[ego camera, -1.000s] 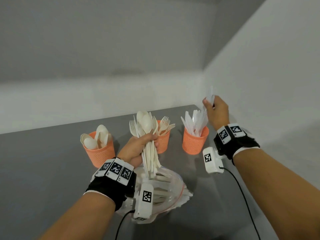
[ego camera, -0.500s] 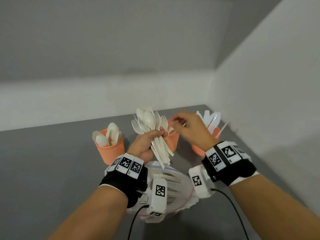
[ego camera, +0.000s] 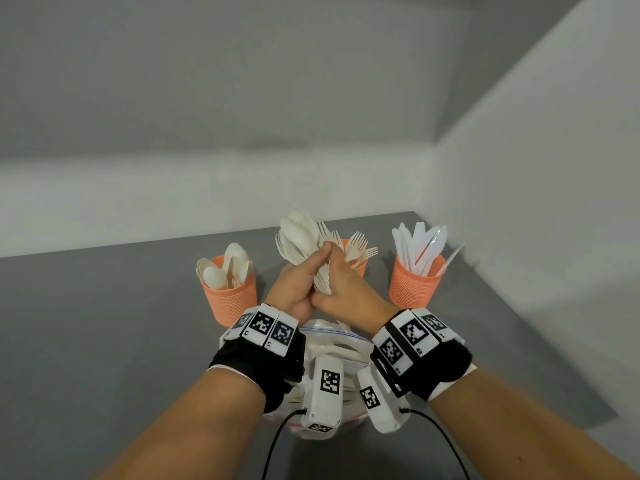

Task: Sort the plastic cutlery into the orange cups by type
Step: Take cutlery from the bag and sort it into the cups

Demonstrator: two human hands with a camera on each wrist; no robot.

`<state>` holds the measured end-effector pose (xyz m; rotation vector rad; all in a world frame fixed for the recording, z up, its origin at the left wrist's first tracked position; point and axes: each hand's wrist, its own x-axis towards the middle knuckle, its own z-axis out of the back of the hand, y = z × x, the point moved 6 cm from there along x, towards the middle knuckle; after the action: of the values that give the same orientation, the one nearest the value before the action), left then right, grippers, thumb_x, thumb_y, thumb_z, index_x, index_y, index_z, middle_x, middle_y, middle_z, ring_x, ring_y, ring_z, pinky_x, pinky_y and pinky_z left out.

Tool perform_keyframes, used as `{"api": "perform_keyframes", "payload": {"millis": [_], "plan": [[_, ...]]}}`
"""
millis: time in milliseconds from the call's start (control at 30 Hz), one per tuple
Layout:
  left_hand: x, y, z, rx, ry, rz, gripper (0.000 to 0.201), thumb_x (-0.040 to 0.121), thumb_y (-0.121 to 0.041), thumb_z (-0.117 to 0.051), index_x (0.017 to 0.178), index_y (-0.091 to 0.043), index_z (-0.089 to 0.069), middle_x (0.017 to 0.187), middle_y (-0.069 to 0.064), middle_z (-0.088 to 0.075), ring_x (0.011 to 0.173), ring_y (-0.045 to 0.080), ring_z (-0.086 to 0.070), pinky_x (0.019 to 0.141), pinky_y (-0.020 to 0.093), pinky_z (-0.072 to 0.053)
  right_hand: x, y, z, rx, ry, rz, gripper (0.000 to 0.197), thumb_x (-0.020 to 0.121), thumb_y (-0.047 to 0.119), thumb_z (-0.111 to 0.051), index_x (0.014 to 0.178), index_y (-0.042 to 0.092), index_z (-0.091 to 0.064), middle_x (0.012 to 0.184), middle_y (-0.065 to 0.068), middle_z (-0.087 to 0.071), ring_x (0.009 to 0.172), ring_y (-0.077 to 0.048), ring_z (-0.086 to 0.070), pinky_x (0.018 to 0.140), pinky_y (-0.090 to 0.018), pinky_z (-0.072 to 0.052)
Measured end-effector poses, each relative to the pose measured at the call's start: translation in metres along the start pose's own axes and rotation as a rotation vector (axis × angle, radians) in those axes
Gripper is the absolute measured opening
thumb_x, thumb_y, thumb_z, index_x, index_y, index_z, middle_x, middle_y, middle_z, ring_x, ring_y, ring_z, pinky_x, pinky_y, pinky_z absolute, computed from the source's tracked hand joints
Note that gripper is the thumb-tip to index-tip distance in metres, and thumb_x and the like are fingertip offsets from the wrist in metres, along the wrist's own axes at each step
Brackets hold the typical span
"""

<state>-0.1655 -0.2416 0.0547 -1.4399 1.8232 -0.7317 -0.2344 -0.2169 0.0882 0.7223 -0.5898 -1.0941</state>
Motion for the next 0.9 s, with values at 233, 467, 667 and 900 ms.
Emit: {"api": "perform_keyframes", "payload": {"millis": [233,467,667,900], "plan": [[-0.010,-0.006,-0.007,0.011,0.153,0.010,0.043,0.074,-0.033,-0.064,0.107,-0.006,-0.063,0.099,0.009,-0.067,0.082,0.012,-0.070,0.074,0.027,-0.059,-0.012,-0.001,-0.004,0.536,0.140,-0.091,0.071,0.080,0.000,-0.045,0.140,0.032,-0.026,0.084,-0.004,-0.049,0.057,-0.010,-0.047,0.049,-0.027,-0.039],[-0.005,0.007,0.001,0.119,0.143,0.084,0.033,0.066,-0.043,-0.071,0.090,-0.021,-0.073,0.094,0.004,-0.070,0.077,0.018,-0.065,0.066,0.034,-0.053,-0.016,0.001,-0.011,0.866,0.230,-0.160,0.060,0.073,0.008,-0.045,0.129,0.029,-0.036,0.093,-0.015,-0.049,0.054,-0.016,-0.048,0.049,-0.030,-0.037],[0.002,0.000,0.001,0.068,0.027,0.071,0.009,0.083,-0.014,-0.065,0.088,-0.007,-0.064,0.077,0.007,-0.066,0.065,0.016,-0.068,0.057,0.029,-0.057,-0.015,-0.002,0.009,0.203,0.125,-0.098,0.011,0.097,0.022,-0.045,0.106,0.018,-0.049,0.091,0.004,-0.055,0.085,-0.014,-0.058,0.074,-0.031,-0.046],[0.006,-0.007,-0.004,-0.054,0.144,0.071,0.018,0.093,-0.020,-0.050,0.081,-0.009,-0.057,0.066,0.002,-0.065,0.065,0.013,-0.066,0.065,0.026,-0.057,-0.022,0.011,0.029,-0.133,-0.257,0.237,0.024,0.087,0.012,-0.061,0.110,0.004,-0.061,0.091,0.002,-0.045,0.069,0.002,-0.044,0.068,-0.001,-0.038]]}}
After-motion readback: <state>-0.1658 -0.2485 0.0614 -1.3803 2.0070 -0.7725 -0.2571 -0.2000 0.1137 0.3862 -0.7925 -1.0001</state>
